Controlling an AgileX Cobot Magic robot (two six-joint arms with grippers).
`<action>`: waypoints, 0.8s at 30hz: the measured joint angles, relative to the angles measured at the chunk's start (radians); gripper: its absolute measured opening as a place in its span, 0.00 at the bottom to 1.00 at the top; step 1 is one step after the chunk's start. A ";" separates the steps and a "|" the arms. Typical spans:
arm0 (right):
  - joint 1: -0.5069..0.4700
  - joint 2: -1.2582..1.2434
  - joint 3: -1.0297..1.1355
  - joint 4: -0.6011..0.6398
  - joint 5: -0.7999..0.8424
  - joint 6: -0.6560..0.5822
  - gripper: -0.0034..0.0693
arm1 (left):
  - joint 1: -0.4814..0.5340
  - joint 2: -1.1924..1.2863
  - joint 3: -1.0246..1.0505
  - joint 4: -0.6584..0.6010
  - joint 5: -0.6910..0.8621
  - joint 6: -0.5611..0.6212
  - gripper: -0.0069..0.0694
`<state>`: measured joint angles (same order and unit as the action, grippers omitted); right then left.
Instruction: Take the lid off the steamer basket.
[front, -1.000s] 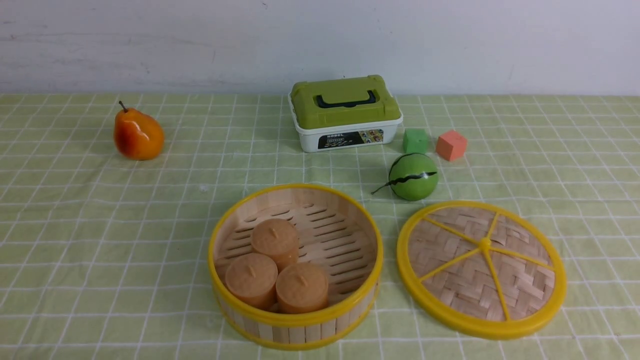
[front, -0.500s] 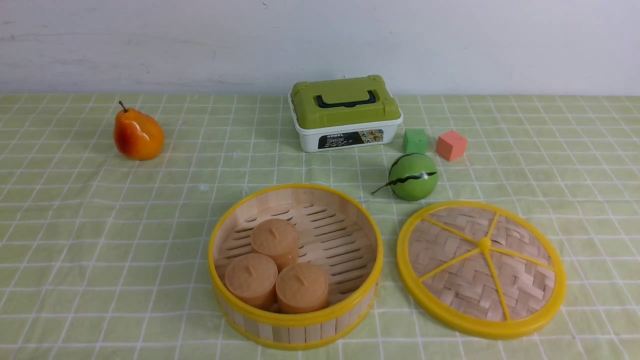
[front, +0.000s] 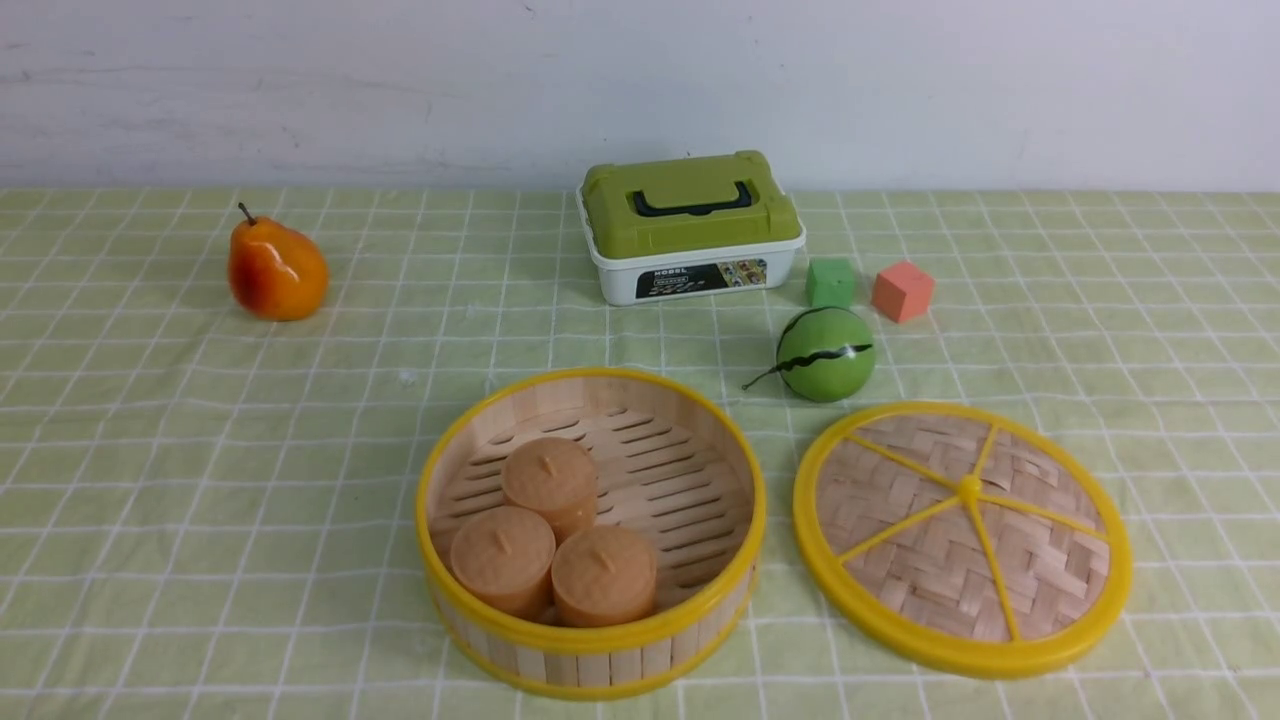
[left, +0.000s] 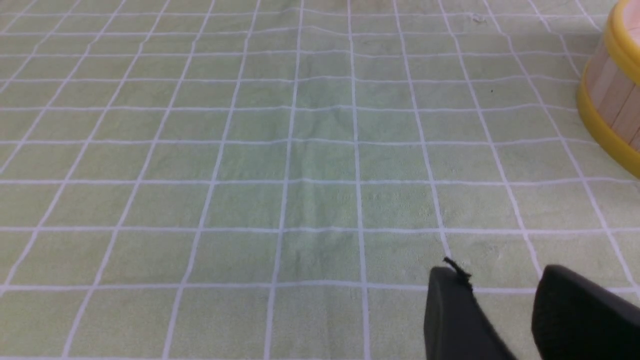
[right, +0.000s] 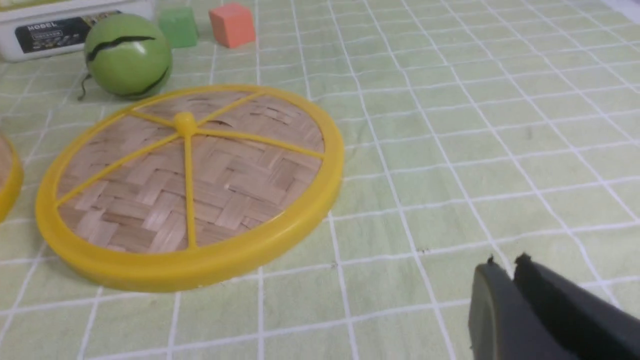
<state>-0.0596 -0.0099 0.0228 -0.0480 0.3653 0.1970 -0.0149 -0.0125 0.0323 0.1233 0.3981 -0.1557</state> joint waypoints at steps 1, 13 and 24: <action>0.003 0.000 -0.001 0.000 0.004 0.001 0.09 | 0.000 0.000 0.000 0.000 0.000 0.000 0.40; 0.017 0.000 -0.005 0.001 0.023 0.001 0.11 | 0.000 0.000 0.000 0.000 0.000 0.000 0.40; 0.017 0.000 -0.005 0.001 0.023 0.001 0.14 | 0.000 0.000 0.000 0.000 0.000 0.000 0.40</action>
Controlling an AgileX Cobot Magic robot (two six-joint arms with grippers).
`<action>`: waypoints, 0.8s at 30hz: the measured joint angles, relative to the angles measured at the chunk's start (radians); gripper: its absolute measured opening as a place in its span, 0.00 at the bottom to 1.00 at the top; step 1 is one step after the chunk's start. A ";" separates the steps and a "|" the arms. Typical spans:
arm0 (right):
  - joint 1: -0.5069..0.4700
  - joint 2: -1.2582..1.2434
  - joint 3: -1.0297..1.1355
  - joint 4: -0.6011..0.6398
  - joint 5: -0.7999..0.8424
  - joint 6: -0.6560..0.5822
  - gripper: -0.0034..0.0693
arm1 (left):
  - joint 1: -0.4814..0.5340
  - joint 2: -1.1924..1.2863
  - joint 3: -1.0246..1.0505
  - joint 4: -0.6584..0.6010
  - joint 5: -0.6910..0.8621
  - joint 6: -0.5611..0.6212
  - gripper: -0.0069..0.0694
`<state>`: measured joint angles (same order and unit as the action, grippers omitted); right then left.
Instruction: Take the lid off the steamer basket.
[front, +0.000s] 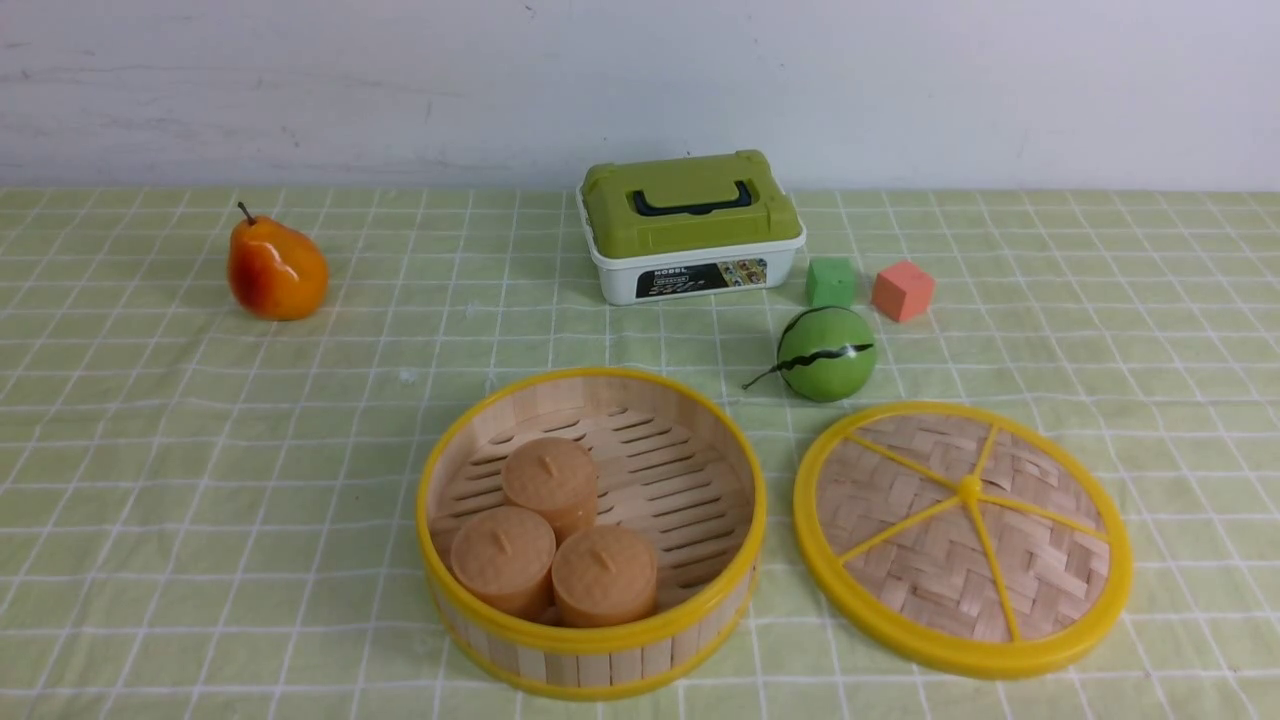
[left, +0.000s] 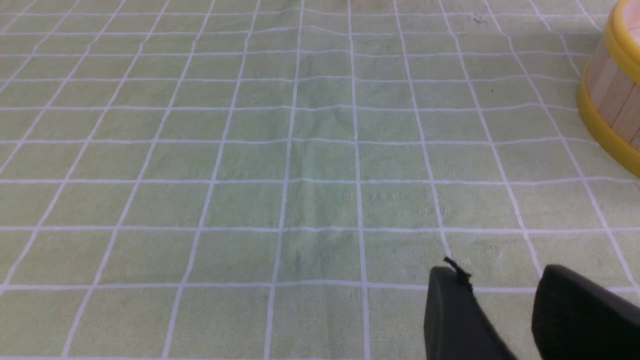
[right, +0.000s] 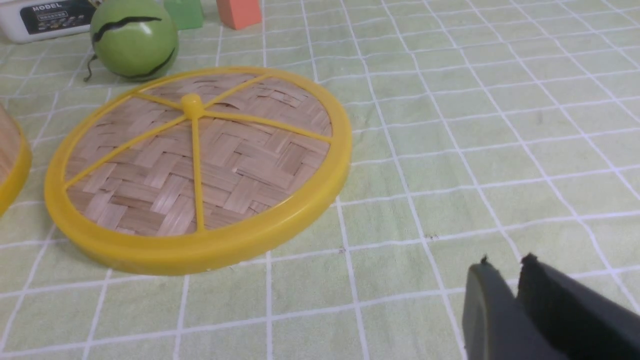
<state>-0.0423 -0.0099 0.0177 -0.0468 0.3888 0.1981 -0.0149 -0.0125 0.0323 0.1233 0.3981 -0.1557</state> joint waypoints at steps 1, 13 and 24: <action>0.000 0.000 0.000 0.000 0.000 0.000 0.14 | 0.000 0.000 0.000 0.000 0.000 0.000 0.40; 0.000 0.000 0.000 0.000 0.000 0.000 0.16 | 0.000 0.000 0.000 0.000 0.000 0.000 0.40; 0.000 0.000 0.000 0.000 0.000 0.000 0.18 | 0.000 0.000 0.000 0.000 0.000 0.000 0.40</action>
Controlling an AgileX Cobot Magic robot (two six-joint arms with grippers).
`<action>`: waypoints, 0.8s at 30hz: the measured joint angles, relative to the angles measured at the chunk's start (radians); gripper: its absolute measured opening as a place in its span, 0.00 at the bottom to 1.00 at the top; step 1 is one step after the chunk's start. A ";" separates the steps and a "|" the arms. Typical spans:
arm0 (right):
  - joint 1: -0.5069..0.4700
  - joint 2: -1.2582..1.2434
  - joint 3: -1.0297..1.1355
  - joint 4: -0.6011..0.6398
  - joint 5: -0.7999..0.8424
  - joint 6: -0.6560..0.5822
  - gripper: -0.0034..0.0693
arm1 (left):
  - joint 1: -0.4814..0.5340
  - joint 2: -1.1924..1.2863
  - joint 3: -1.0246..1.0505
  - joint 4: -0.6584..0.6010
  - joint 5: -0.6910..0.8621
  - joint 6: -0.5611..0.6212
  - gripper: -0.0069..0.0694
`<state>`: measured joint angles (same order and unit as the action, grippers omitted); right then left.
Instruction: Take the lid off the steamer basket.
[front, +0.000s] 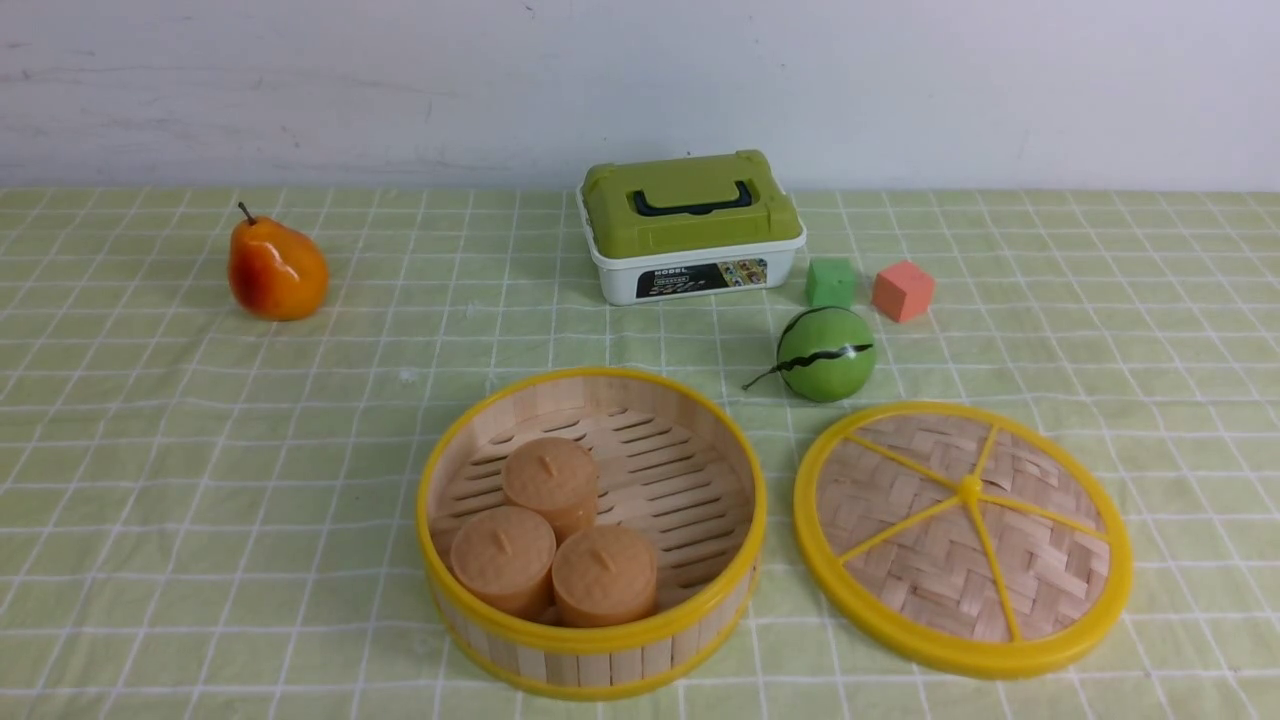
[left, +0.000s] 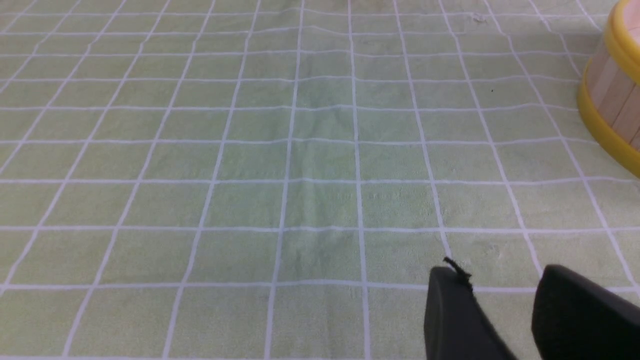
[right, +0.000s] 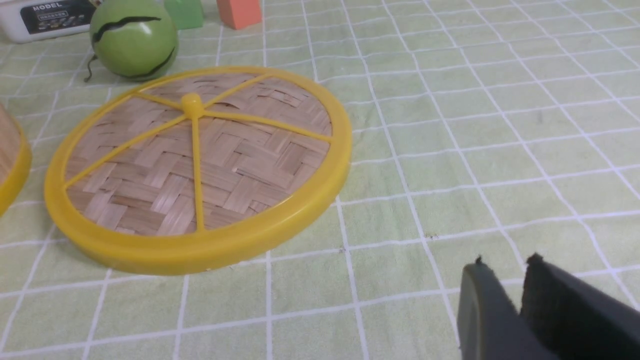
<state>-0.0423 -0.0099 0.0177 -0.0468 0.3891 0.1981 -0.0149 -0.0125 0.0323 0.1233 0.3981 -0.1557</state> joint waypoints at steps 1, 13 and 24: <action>0.000 0.000 0.000 0.000 0.000 0.000 0.18 | 0.000 0.000 0.000 0.000 0.000 0.000 0.40; 0.000 0.000 0.000 0.001 0.000 0.000 0.21 | 0.000 0.000 0.000 0.000 0.000 0.000 0.40; 0.000 0.000 0.000 0.001 0.000 0.000 0.22 | 0.000 0.000 0.000 0.000 0.000 0.000 0.40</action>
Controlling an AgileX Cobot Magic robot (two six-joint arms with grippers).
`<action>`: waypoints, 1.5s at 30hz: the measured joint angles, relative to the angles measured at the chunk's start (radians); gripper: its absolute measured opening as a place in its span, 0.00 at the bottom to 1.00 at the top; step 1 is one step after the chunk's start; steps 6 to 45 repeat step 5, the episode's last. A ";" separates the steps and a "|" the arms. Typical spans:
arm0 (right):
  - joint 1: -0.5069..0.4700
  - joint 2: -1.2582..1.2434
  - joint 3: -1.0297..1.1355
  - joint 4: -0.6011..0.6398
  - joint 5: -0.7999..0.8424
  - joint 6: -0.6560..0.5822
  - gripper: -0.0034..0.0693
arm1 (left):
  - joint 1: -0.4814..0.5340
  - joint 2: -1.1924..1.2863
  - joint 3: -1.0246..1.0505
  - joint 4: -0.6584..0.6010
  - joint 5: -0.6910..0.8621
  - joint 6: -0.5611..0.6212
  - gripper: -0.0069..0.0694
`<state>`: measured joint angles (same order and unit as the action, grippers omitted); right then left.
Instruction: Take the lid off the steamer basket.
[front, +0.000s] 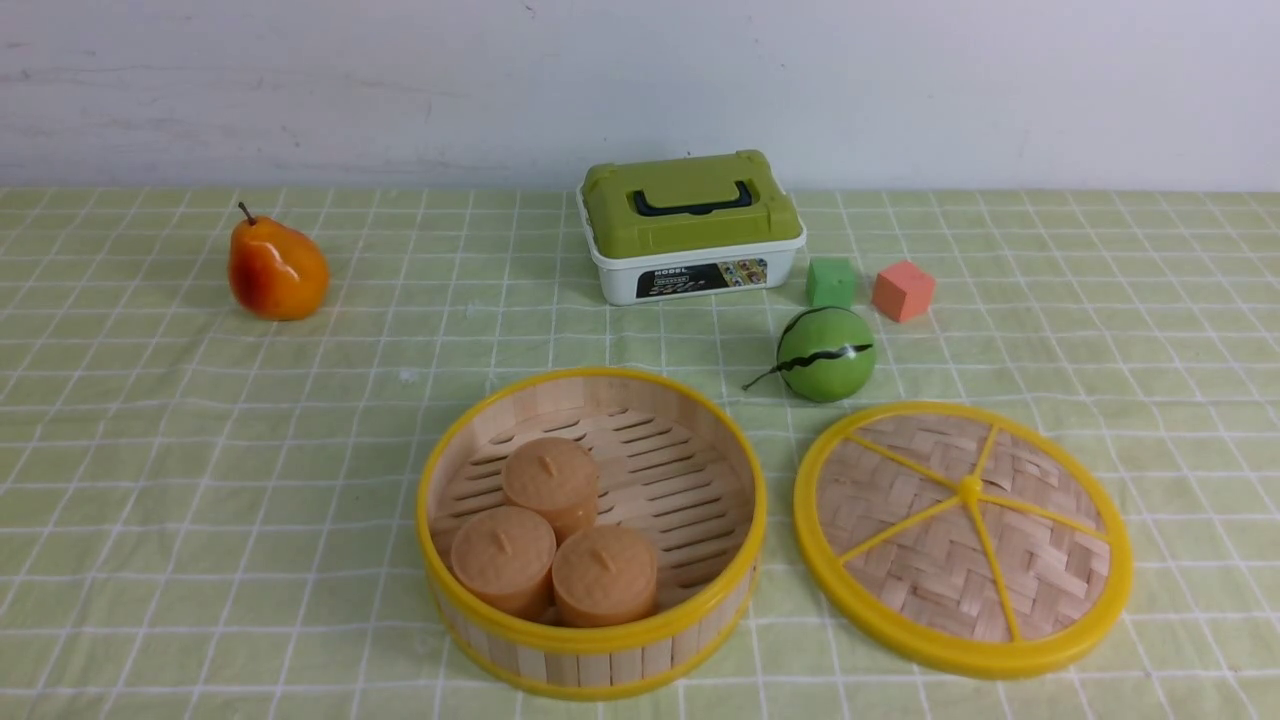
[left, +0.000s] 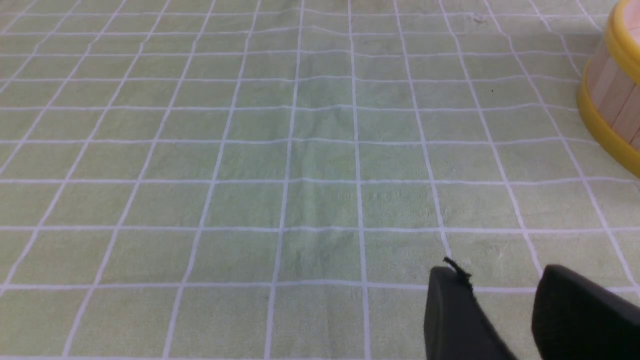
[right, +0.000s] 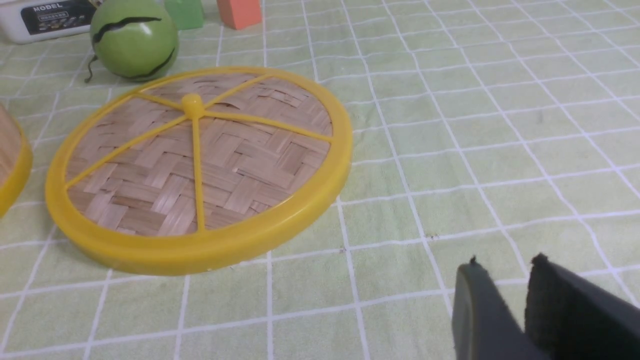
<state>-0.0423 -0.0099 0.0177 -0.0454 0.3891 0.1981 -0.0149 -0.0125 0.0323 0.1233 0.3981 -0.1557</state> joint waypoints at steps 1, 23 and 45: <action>0.000 0.000 0.000 0.000 0.000 0.000 0.23 | 0.000 0.000 0.000 0.000 0.000 0.000 0.40; 0.000 0.000 0.000 0.000 0.000 0.000 0.23 | 0.000 0.000 0.000 0.000 0.000 0.000 0.40; 0.000 0.000 0.000 0.000 0.000 0.000 0.23 | 0.000 0.000 0.000 0.000 0.000 0.000 0.40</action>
